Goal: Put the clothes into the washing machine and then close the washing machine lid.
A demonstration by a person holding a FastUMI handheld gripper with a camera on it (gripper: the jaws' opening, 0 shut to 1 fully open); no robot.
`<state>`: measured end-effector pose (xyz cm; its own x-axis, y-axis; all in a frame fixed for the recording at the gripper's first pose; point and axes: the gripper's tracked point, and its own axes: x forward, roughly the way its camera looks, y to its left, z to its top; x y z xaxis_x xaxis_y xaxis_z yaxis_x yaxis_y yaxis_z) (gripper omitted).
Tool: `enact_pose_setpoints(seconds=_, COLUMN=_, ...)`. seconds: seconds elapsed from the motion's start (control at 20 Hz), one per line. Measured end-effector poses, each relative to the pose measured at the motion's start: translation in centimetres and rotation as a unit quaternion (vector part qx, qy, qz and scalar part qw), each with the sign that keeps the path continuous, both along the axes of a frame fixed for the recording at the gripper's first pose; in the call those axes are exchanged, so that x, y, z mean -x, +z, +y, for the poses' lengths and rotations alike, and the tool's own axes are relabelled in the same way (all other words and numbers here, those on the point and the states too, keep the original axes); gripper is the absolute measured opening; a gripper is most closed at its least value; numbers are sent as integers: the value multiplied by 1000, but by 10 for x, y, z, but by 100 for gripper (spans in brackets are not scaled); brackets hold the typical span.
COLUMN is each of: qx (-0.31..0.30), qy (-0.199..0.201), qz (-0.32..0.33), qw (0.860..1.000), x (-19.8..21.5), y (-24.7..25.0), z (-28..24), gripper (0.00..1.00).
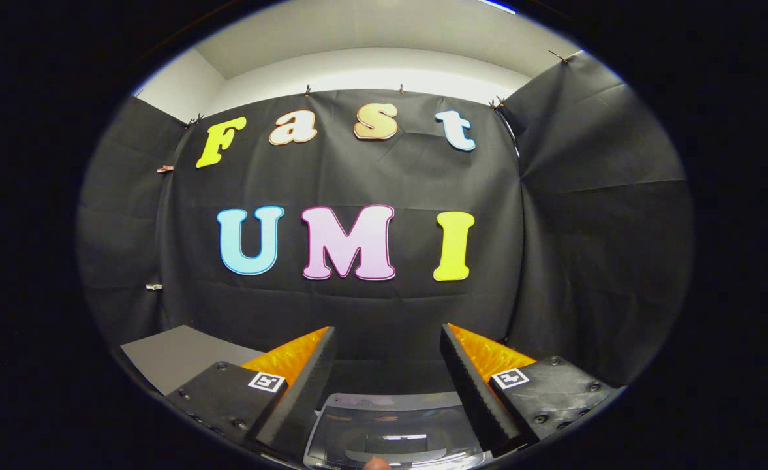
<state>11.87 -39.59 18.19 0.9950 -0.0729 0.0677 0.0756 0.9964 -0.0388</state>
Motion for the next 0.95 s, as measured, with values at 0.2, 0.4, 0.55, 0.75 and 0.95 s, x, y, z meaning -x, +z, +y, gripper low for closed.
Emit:
enact_pose_setpoints(seconds=0.2, qx=-1, qy=-3, qz=0, qw=1000, x=-1, y=3, z=-2, gripper=99)
enact_pose_setpoints(seconds=0.4, qx=-3, qy=-3, qz=3, qw=1000, x=-2, y=0, z=-2, gripper=99)
enact_pose_setpoints(seconds=0.55, qx=1, qy=-2, qz=7, qw=1000, x=-1, y=-1, z=-2, gripper=99)
enact_pose_setpoints(seconds=0.75, qx=0, qy=0, qz=10, qw=1000, x=-2, y=-3, z=-1, gripper=99)
enact_pose_setpoints(seconds=0.95, qx=1, qy=2, qz=10, qw=1000, x=-2, y=-2, z=-1, gripper=99)
